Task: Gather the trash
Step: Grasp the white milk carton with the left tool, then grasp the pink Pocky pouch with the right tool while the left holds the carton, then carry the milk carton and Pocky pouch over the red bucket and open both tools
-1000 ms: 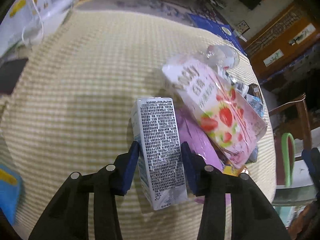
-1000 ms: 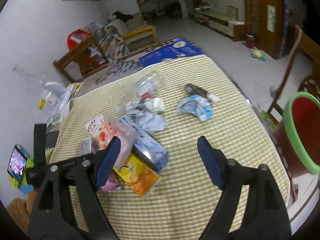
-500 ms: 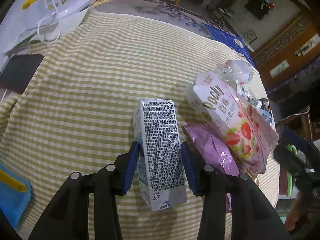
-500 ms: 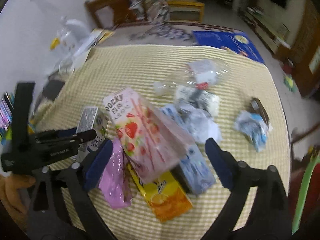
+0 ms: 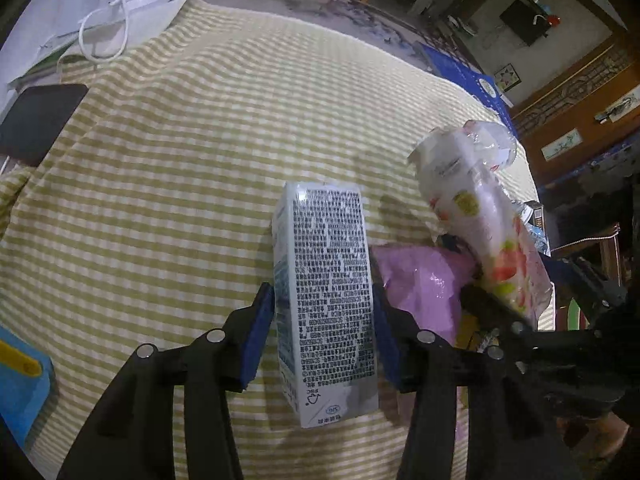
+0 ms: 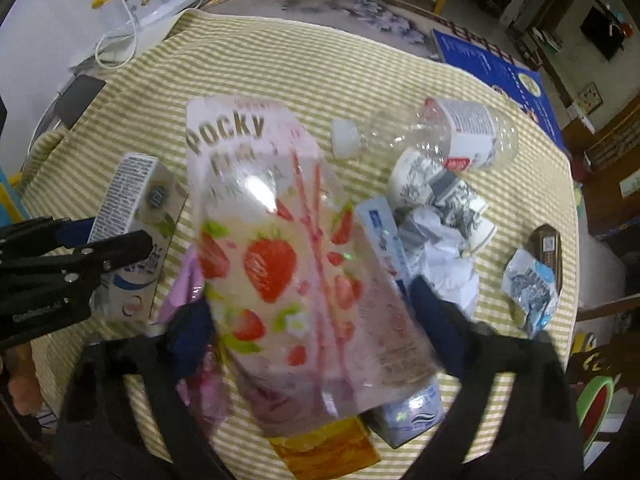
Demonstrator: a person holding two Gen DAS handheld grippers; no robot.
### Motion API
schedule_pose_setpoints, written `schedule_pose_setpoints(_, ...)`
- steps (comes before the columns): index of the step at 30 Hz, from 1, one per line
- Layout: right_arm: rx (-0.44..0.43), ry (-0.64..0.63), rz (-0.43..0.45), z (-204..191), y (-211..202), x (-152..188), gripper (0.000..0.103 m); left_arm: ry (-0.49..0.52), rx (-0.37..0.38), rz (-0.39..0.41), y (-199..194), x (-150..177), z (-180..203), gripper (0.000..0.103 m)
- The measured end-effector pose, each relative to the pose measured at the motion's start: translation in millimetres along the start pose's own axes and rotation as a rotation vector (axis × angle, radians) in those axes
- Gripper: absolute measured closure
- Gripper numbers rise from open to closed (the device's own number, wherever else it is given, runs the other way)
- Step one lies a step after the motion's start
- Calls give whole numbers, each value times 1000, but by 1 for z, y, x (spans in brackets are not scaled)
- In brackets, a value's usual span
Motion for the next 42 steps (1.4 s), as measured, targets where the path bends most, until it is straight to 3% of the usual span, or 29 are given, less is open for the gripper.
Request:
schedule_pose_setpoints(8,-145,137,130,15,-42,12,35,25,-6,35,-11,-1,10,64)
schedule_pose_setpoints(10,-167,172,176,19,-58,18,43,40,-5,59,-19,-1,16,64)
schedule_pose_setpoints(11,-179,189,198,22,-65,21,53,46,-3,69,-23,-1,20,65)
schedule_pose_setpoints(12,-190,206,211,25,-70,24,78,54,-1,79,-26,-1,24,65)
schedule_pose_setpoints(13,-212,237,226,29,-76,28,86,66,1,91,-31,0,30,65)
schedule_pose_setpoints(20,-224,298,214,41,-76,48,82,118,15,137,-49,6,55,65)
schedule_pose_setpoints(22,-218,314,227,44,-77,49,36,119,7,138,-50,10,53,65)
schedule_pose_setpoints(23,-206,318,233,47,-77,47,28,114,7,134,-49,12,51,65)
schedule_pose_setpoints(27,-149,275,153,41,-55,38,24,89,11,112,-44,19,46,65)
schedule_pose_setpoints(31,-122,200,108,19,-34,36,26,85,10,119,-47,23,42,68)
schedule_pose_setpoints(33,-101,145,76,6,-23,37,63,77,13,121,-48,24,39,68)
schedule_pose_setpoints(35,-73,121,88,-2,-25,38,67,69,13,125,-49,24,37,68)
schedule_pose_setpoints(37,-119,133,101,-2,-32,39,72,62,16,129,-51,25,35,68)
schedule_pose_setpoints(42,-200,206,207,13,-68,46,72,73,25,149,-59,24,40,68)
Point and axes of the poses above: each gripper's, at about its wrist camera, not at the fingertips, and y roughly the way its jaws point, z to its right, x to its underside, the point moved 7 cm from there along y, roughly the way its jaws point, and after that the axes turned 13 degrees about -z, right-handed, at the moved point
